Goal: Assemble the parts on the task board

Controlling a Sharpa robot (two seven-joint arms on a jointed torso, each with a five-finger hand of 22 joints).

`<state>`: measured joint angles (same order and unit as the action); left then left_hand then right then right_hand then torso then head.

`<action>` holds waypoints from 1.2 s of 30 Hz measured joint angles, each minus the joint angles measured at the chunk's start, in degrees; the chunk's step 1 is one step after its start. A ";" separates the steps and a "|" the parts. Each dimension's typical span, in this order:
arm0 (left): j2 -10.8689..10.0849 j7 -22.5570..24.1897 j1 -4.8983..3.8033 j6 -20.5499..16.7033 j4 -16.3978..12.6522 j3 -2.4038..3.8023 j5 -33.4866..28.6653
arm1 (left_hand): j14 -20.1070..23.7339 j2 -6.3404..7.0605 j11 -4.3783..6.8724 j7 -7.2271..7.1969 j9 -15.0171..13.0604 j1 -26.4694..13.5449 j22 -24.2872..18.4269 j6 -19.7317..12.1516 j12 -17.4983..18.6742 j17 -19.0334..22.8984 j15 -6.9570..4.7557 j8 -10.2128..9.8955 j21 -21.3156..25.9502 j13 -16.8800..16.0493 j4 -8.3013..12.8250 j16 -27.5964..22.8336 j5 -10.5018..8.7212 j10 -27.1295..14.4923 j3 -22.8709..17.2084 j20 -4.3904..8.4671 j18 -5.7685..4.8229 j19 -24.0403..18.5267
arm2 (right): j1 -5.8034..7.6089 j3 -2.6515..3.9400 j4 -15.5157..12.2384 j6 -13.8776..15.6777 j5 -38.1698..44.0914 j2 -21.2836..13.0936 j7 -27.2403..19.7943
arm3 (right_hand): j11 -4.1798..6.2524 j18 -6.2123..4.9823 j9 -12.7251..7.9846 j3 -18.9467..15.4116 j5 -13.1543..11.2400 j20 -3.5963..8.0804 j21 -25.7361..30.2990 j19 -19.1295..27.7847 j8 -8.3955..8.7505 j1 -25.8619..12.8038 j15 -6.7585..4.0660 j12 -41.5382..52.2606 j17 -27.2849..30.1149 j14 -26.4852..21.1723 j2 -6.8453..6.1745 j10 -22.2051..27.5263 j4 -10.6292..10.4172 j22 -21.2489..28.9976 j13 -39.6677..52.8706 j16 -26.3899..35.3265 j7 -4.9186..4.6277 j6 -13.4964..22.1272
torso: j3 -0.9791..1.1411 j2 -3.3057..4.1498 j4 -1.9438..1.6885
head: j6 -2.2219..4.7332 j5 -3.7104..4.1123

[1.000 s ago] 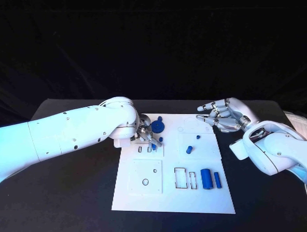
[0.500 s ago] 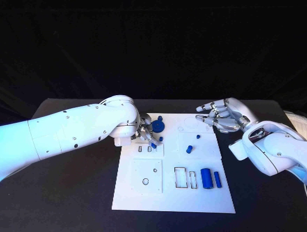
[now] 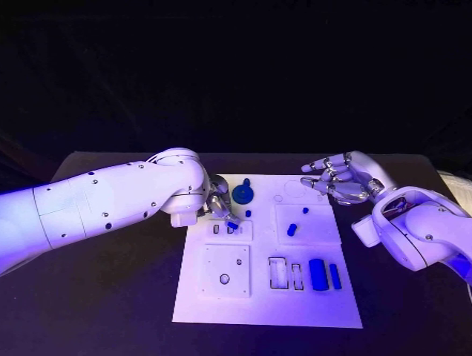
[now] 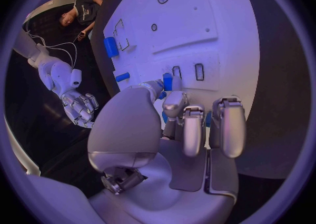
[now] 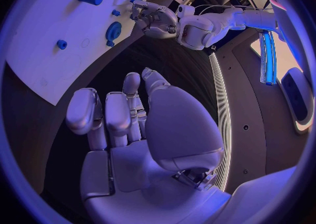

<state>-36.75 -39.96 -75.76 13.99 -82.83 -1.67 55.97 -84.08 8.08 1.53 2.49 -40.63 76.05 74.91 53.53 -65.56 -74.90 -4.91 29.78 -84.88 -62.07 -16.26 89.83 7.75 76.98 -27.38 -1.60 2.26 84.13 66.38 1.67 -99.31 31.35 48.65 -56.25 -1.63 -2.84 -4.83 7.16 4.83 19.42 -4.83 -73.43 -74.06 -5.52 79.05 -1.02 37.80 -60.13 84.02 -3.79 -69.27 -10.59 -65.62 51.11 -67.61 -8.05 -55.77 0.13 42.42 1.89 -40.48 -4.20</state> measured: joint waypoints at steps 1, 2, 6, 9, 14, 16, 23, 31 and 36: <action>-0.31 0.00 0.00 -0.30 -0.32 0.00 -0.15 | 0.00 0.04 0.00 0.02 -0.18 -0.05 0.00 -0.02 0.00 0.00 0.00 0.00 0.00 0.00 0.10 0.00 -0.05 0.00 -0.15 0.00 0.00 0.00 | -0.01 -0.01 0.07 0.01 -0.04 0.04 -0.01 | -0.01 0.00 0.00 0.00 0.09 -0.01 0.07 0.01 0.00 0.00 0.00 -0.10 0.08 0.00 0.00 0.00 0.00 0.10 -0.07 0.03 0.00 0.00 | 0.00 0.00 -0.02 | 0.03 -0.05; -0.62 -0.01 -0.01 -0.64 -0.63 0.01 -0.29 | 0.00 0.27 0.00 0.08 -0.34 -0.37 0.00 -0.08 0.00 0.00 0.00 0.02 0.00 0.00 0.22 0.00 -0.05 0.00 -0.61 0.00 0.00 0.00 | -0.02 -0.02 0.12 0.02 -0.07 0.08 -0.05 | -0.03 0.00 0.00 0.00 0.29 -0.18 0.28 0.18 0.00 0.02 0.00 -0.24 0.16 0.00 0.02 -0.03 0.00 0.19 -0.12 0.03 0.00 0.00 | 0.01 0.01 -0.03 | 0.04 -0.08; -1.97 -0.02 0.00 -2.73 -2.22 0.01 -0.88 | 0.00 0.42 -0.09 0.09 -0.70 -1.21 0.00 -0.08 0.00 -0.02 0.00 0.27 0.00 -0.06 0.58 0.00 -0.06 0.34 -1.54 0.00 -0.01 0.00 | -0.06 -0.04 0.45 0.29 -0.21 0.28 -0.32 | -0.02 0.00 0.05 0.00 0.88 0.00 0.55 0.42 0.00 0.61 0.00 -0.24 0.35 0.00 0.05 0.40 0.00 0.56 -0.43 0.38 0.01 0.01 | 0.01 0.03 -0.07 | 0.03 -0.24; -3.02 -0.03 0.17 -4.87 -3.68 0.01 -1.26 | 0.00 0.52 0.04 0.10 -0.90 -1.31 0.00 -0.08 -0.03 -0.04 0.00 0.30 0.00 -0.32 0.62 0.00 -0.06 0.47 -1.57 0.00 0.00 0.00 | -0.09 -0.06 0.73 0.74 -0.31 0.33 -0.56 | -0.02 0.00 0.05 0.00 1.11 0.00 0.67 0.41 0.00 0.61 0.00 -0.24 0.39 0.00 0.05 0.40 0.00 0.64 -0.50 0.38 0.01 0.01 | 0.01 0.04 -0.07 | -0.04 -0.34; -4.52 -0.04 1.05 -8.31 -5.91 -0.01 -1.65 | 0.00 0.82 0.00 0.12 -1.06 -1.61 0.00 -0.07 -0.34 -0.04 0.00 0.31 -0.22 -0.53 0.79 0.00 -0.07 0.81 -2.06 0.00 0.00 0.00 | -0.11 -0.06 0.93 1.60 -0.49 0.36 -1.01 | -0.02 0.00 0.05 0.00 1.35 0.00 0.67 0.41 0.00 0.58 0.00 -0.45 0.39 0.00 0.02 0.40 0.00 0.71 -0.58 0.38 0.01 0.01 | -0.03 0.04 -0.07 | -0.10 -0.36; -4.85 -0.04 1.39 -9.17 -6.44 -0.03 -1.66 | 0.00 0.67 0.02 0.18 -1.12 -1.90 0.00 0.00 -0.34 -0.04 0.00 0.32 -0.22 -0.51 0.71 0.00 -0.11 0.83 -2.30 0.00 0.00 0.00 | -0.13 -0.06 0.94 1.94 -0.57 0.38 -1.17 | -0.02 0.00 0.05 0.00 1.42 0.00 0.67 0.41 0.00 0.58 0.00 -0.45 0.39 0.00 0.02 0.40 0.00 0.71 -0.58 0.38 0.01 0.01 | -0.04 0.04 -0.06 | -0.13 -0.36; -5.25 -0.02 2.99 -11.62 -7.78 -0.05 -0.29 | 0.00 1.11 0.02 0.28 -1.46 -2.37 0.00 -0.09 -0.34 -0.04 0.00 0.56 -0.22 -0.23 1.21 0.00 -0.33 0.84 -3.13 0.00 0.00 0.00 | -0.39 -0.06 0.90 3.31 -1.03 0.57 -1.87 | -0.02 0.00 0.04 0.00 1.42 0.00 0.67 0.41 0.00 0.58 0.00 -0.45 0.39 0.00 0.02 0.40 0.00 0.71 -0.58 0.38 0.03 0.03 | -0.12 0.04 -0.03 | -0.24 -0.54; -5.42 -0.01 3.69 -12.70 -8.69 -0.05 1.94 | 0.00 1.22 0.02 0.18 -1.79 -3.05 0.00 0.03 -0.34 -0.03 0.00 0.82 -0.22 0.03 1.80 0.00 -0.36 0.83 -4.33 0.00 0.00 0.00 | -0.62 -0.08 0.85 4.20 -1.48 0.62 -2.39 | -0.02 0.00 0.04 0.00 1.42 0.00 0.67 0.41 0.00 0.58 0.00 -0.45 0.45 0.00 0.02 0.39 0.00 0.71 -0.65 0.38 0.09 0.09 | -0.12 0.08 0.07 | -0.04 -0.73; -5.75 -0.03 3.80 -12.68 -9.15 -0.04 3.06 | 0.00 1.36 0.02 0.18 -1.87 -3.20 0.02 0.04 -0.34 -0.03 0.00 0.82 -0.22 0.02 1.89 0.00 -0.40 0.83 -4.42 -0.01 0.00 0.00 | -0.66 -0.11 0.86 4.33 -1.74 0.71 -2.49 | -0.03 0.00 0.03 0.00 1.42 0.00 0.67 0.41 0.00 0.58 0.00 -0.44 0.45 0.00 0.02 0.39 0.00 0.71 -0.65 0.38 0.09 0.09 | -0.10 0.14 0.10 | 0.15 -0.69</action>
<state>-42.50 -39.99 -71.96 1.32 -91.98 -1.71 59.03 -84.08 9.44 1.54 2.67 -42.50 72.85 74.93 53.57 -65.90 -74.93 -4.91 30.60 -85.10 -62.04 -14.37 89.82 7.35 77.81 -31.80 -1.61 2.26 84.13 65.72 1.56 -98.45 35.67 46.91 -55.54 -4.12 -2.86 -4.83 7.20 4.83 20.85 -4.83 -72.76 -73.66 -5.52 79.63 -1.02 37.36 -59.68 84.02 -3.77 -68.88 -10.59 -64.91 50.46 -67.23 -7.96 -55.68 0.03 42.56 1.99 -40.33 -4.89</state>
